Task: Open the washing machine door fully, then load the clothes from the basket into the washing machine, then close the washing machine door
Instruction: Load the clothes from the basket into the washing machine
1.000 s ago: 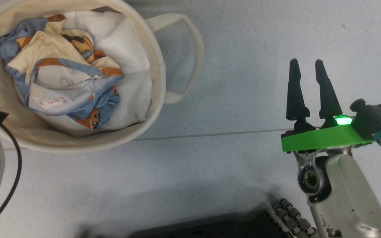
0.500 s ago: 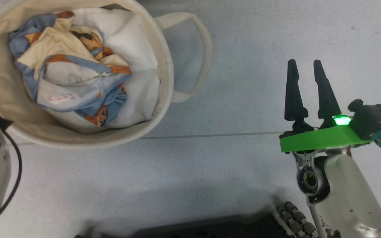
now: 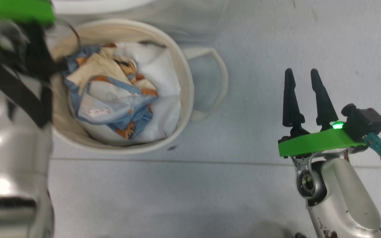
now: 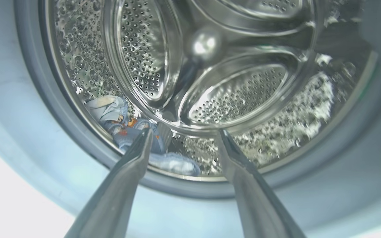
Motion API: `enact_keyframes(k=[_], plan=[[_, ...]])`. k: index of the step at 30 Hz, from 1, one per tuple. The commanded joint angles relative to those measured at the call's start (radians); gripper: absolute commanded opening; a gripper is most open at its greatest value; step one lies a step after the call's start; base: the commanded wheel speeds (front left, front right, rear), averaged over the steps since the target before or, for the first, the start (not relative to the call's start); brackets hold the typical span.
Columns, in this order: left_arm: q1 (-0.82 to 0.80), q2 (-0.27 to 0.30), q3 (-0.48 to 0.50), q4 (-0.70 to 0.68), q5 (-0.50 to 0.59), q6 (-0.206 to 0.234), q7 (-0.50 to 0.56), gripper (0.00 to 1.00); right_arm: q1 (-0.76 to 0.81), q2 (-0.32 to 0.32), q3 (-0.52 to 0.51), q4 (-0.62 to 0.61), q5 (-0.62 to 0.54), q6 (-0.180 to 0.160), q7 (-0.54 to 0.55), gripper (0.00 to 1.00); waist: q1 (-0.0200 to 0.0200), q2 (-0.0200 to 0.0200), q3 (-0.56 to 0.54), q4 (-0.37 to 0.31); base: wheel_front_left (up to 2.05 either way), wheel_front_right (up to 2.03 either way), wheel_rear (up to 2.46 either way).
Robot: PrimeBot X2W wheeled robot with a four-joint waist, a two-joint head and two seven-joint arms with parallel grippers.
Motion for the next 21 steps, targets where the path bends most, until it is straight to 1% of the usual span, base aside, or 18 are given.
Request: enact_keyframes(k=[1, 12, 13, 17, 21], plan=[[0.053, 0.031, 0.003, -0.051, 0.023, -0.006, -0.003, 1.0, 0.038, 0.002, 0.018, -0.018, -0.004, 0.006, -0.012, 1.0, 0.0, -0.0001, -0.088, 0.043, 0.0, 0.0, 0.0], [0.47, -0.02, -0.041, -0.198, 0.269, -0.006, -0.004, 1.0, 0.136, 0.002, -0.014, 0.035, -0.011, 0.006, -0.012, 1.0, 0.0, -0.0001, -0.334, 0.109, 0.0, 0.0, 0.0], [0.47, -0.02, -0.041, -0.198, 0.269, -0.006, -0.004, 1.0, 0.136, 0.002, -0.014, 0.035, -0.011, 0.006, -0.012, 1.0, 0.0, -0.0001, -0.334, 0.109, 0.0, 0.0, 0.0], [0.588, -0.032, -0.036, -0.246, 0.339, -0.006, -0.004, 1.0, 0.175, 0.002, -0.021, 0.04, -0.007, 0.006, -0.012, 1.0, 0.0, -0.0001, -0.397, 0.124, 0.0, 0.0, 0.0], [0.693, -0.047, -0.034, -0.298, 0.371, -0.006, -0.004, 1.0, 0.213, 0.002, -0.019, 0.044, -0.001, 0.006, -0.012, 1.0, 0.0, -0.0001, -0.449, 0.134, 0.0, 0.0, 0.0]])
